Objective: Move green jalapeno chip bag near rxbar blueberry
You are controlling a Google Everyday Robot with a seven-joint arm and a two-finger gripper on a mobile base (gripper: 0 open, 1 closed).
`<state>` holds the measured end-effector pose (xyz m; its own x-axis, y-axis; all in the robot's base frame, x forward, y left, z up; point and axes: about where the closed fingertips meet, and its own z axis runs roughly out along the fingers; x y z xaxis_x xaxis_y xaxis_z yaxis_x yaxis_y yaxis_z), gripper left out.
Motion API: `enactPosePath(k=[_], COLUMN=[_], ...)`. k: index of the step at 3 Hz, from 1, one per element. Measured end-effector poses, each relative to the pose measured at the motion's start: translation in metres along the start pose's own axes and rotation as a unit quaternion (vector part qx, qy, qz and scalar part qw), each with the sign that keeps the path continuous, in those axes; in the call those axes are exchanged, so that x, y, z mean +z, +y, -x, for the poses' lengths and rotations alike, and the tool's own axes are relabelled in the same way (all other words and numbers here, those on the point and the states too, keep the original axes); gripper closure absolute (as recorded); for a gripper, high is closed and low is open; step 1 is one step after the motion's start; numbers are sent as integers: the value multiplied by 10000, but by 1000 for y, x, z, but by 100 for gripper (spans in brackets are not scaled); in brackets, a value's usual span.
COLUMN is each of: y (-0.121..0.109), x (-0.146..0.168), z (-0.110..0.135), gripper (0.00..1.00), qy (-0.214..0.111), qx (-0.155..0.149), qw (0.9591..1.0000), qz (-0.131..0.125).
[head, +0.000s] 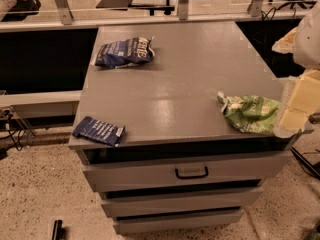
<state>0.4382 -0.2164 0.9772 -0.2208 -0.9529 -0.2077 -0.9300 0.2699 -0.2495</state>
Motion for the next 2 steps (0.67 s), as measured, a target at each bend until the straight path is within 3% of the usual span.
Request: enactPosePath(k=[2], y=[-9], x=[18], z=[-8], gripper=[0], qy=[133], qx=[20], qw=[9999], qz=[-93])
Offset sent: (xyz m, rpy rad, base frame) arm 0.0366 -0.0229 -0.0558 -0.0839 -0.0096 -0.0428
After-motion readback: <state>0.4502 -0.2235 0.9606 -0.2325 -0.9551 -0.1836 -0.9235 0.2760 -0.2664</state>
